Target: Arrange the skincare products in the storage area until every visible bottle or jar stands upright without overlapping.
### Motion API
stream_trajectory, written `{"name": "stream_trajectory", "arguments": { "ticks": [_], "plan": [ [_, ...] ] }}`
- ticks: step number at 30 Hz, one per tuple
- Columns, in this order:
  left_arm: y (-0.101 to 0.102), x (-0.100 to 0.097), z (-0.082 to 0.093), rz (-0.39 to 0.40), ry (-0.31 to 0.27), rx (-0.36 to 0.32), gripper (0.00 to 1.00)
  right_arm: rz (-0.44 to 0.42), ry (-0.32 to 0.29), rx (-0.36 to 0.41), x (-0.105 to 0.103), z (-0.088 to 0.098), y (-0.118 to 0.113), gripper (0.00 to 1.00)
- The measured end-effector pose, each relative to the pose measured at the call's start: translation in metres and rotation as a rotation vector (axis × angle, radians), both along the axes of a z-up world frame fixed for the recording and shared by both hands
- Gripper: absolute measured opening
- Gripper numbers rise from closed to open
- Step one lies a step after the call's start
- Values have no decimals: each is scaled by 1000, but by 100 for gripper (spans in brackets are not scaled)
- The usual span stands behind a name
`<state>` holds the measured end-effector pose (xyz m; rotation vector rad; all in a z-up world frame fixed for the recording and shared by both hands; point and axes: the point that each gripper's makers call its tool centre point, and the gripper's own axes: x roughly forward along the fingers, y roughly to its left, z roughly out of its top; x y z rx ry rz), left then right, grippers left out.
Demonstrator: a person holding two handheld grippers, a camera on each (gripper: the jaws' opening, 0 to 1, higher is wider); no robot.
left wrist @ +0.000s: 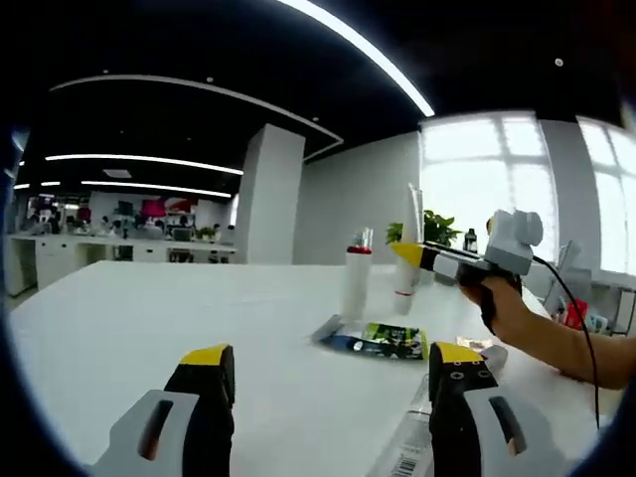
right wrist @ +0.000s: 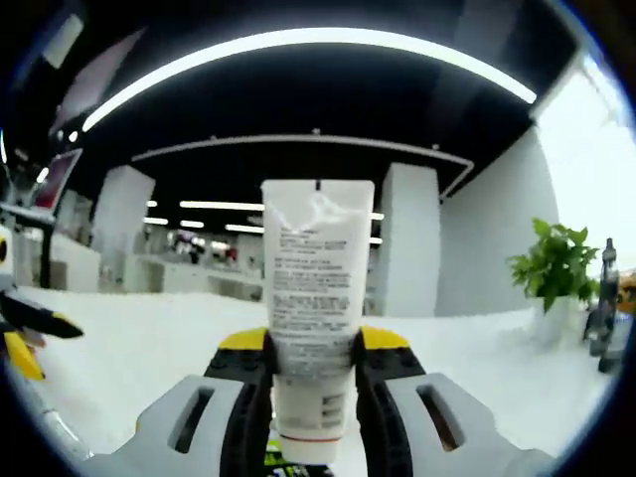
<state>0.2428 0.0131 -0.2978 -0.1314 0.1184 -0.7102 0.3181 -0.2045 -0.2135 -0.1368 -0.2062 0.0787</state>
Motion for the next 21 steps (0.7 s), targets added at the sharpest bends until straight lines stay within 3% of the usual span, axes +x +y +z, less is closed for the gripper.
{"name": "stream_trajectory", "arguments": {
  "ticks": [5,8,21],
  "plan": [
    [0,1,1,9,3,-9,99,-35,7,6,5,-2,-13,29],
    [3,4,0,30,-5,10,100,-67,30,-16,8,-11,-20,29],
    [5,9,1,31,-6,22,100,-102,83,44,26,-32,-38,29]
  ]
}}
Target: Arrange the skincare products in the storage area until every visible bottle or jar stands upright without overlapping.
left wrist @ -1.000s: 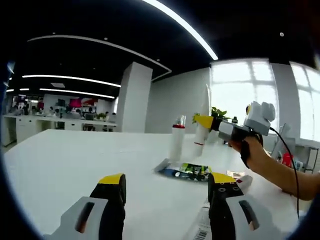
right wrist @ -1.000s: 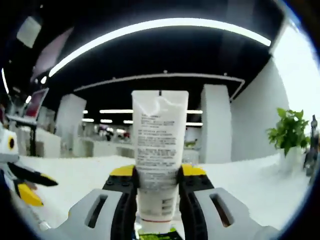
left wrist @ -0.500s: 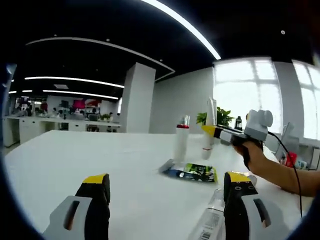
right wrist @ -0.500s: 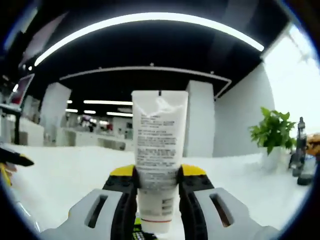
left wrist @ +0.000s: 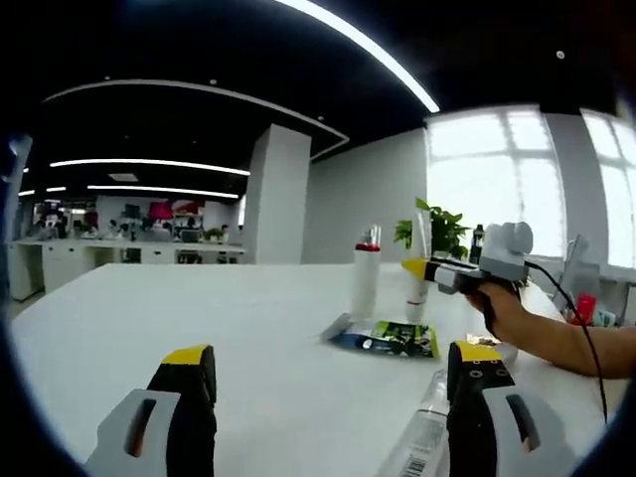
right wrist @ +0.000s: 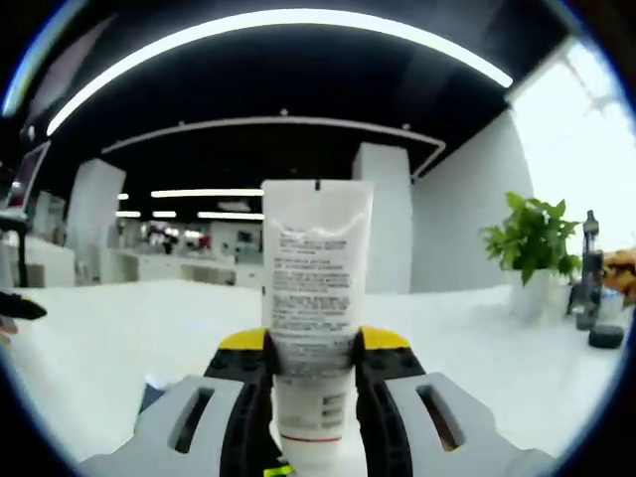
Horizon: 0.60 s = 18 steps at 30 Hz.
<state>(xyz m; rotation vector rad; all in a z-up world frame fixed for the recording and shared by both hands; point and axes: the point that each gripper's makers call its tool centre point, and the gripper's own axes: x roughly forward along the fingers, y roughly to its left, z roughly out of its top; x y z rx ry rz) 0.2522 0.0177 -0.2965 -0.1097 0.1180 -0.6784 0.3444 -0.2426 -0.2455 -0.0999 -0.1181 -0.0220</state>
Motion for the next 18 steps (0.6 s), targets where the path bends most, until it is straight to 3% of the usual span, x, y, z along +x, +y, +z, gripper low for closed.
{"name": "stream_trajectory", "arguments": {
  "ticks": [9,18],
  "plan": [
    [-1,-1,-1,-3,3,7,100,9,7,-18,-4,-4,10,29],
    [-3,-2,-2,-8,0,12,100,-22,-2,-38,-5,-2,-1,29]
  ]
}}
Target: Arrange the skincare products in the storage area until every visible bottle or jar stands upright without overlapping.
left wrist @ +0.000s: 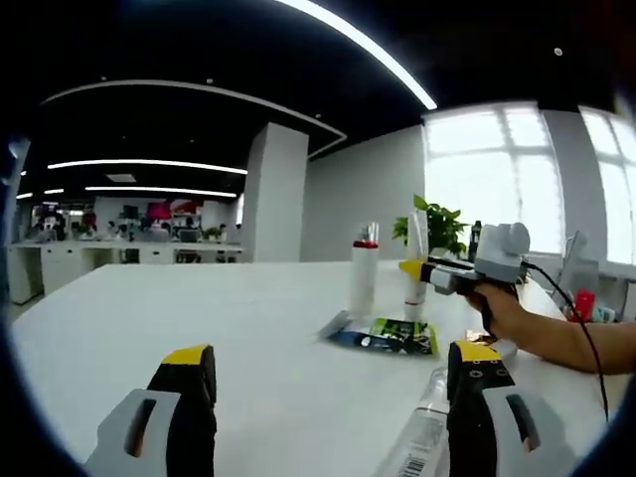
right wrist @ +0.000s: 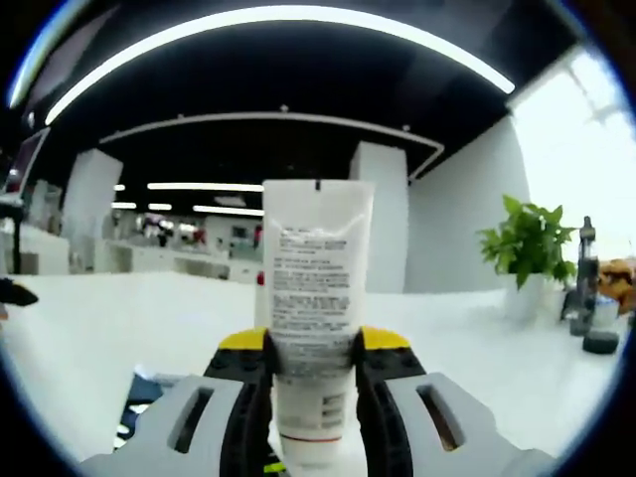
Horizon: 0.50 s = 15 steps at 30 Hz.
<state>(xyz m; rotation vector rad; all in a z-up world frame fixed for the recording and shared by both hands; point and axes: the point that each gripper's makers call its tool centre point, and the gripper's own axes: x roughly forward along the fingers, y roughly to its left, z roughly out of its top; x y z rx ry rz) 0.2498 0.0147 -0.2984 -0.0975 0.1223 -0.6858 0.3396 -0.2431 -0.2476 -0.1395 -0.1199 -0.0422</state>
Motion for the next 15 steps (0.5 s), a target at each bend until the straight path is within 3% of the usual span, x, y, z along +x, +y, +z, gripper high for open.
{"name": "stream_trajectory", "arguments": {
  "ticks": [15],
  "plan": [
    [0,-1,-2,3,2,1,100,24,18,54,-4,-4,9,30]
  ]
}}
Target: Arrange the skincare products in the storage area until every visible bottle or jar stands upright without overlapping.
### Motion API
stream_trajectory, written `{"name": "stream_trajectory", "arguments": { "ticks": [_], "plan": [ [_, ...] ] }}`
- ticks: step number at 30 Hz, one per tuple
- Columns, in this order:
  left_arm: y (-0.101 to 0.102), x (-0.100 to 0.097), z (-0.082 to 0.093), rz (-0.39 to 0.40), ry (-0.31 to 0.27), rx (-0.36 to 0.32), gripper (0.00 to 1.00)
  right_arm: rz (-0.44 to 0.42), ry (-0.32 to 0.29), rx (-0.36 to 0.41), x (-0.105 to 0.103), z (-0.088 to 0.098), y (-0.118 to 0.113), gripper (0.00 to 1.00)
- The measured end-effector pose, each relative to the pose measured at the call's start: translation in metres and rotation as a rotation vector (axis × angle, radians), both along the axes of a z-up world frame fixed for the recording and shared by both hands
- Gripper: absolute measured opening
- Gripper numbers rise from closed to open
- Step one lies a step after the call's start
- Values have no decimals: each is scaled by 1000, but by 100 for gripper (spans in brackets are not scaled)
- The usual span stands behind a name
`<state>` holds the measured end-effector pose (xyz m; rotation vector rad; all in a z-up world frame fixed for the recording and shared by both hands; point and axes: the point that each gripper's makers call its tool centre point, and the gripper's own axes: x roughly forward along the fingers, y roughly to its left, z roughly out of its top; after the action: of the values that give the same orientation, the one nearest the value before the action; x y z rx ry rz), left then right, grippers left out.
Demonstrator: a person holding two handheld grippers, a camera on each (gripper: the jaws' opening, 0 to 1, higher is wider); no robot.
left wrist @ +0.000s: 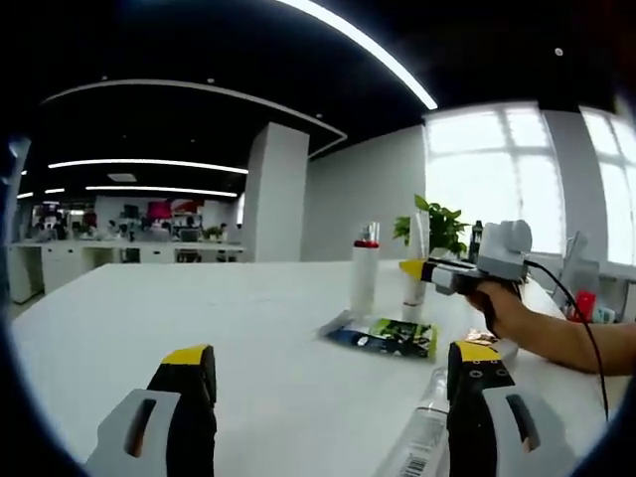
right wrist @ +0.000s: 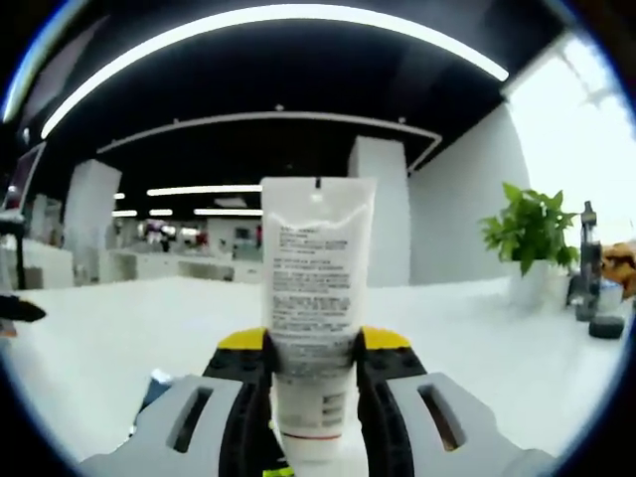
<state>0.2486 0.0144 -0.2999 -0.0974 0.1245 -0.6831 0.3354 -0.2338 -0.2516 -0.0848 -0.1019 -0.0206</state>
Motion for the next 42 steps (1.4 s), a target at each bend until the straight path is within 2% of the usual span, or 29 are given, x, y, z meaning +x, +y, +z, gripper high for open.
{"name": "stream_trajectory", "arguments": {
  "ticks": [11,22,30,31,36,42],
  "plan": [
    [3,4,0,4,5,-4,100,42,9,-26,-5,-1,18,30],
    [3,5,0,4,5,-3,100,44,12,-18,-8,-3,21,31],
    [4,5,1,8,3,-4,100,46,6,-40,-9,-3,23,33],
    [3,4,1,9,4,-4,100,48,2,-64,-9,-3,23,33],
    [2,0,0,9,1,0,100,62,-1,-51,-10,-4,22,34],
    [2,1,0,9,2,1,100,61,31,-85,-11,-8,24,36]
  ]
}}
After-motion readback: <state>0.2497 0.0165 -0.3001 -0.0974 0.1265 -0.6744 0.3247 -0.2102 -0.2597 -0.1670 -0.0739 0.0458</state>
